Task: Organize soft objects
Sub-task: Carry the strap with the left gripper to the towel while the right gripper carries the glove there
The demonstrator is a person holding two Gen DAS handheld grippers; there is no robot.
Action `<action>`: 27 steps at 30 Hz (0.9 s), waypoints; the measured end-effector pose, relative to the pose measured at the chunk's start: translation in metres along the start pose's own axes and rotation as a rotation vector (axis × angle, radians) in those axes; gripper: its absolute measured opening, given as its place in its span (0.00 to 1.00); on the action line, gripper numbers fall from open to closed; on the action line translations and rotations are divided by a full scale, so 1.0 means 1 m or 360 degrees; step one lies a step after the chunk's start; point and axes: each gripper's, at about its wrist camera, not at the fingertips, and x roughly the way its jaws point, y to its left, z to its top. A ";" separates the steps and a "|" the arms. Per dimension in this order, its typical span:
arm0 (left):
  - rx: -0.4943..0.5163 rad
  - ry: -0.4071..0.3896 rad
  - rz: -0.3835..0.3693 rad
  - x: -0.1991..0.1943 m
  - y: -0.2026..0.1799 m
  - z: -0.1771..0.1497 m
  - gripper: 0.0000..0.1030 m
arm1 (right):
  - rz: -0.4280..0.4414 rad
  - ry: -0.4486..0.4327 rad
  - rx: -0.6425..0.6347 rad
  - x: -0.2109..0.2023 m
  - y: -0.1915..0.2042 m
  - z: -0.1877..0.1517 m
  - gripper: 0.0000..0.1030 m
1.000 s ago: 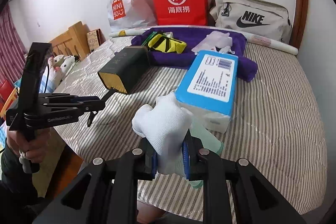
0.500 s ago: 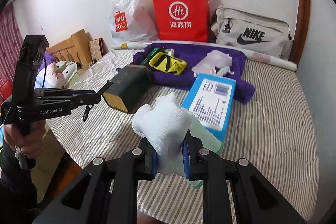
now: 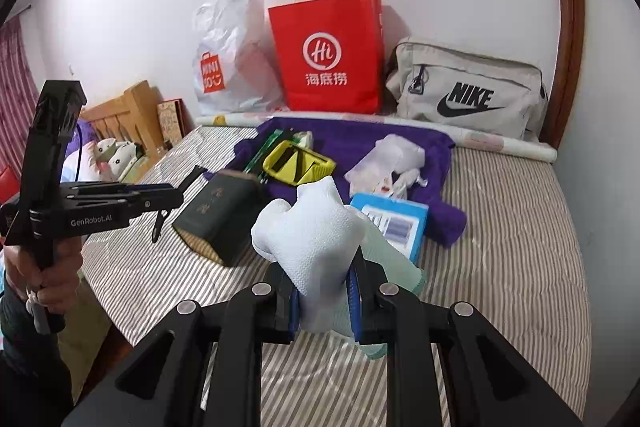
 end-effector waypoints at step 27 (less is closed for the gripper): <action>-0.0066 0.0054 0.0046 0.068 0.040 0.071 0.20 | -0.0067 -0.0018 -0.0059 0.072 -0.036 0.074 0.18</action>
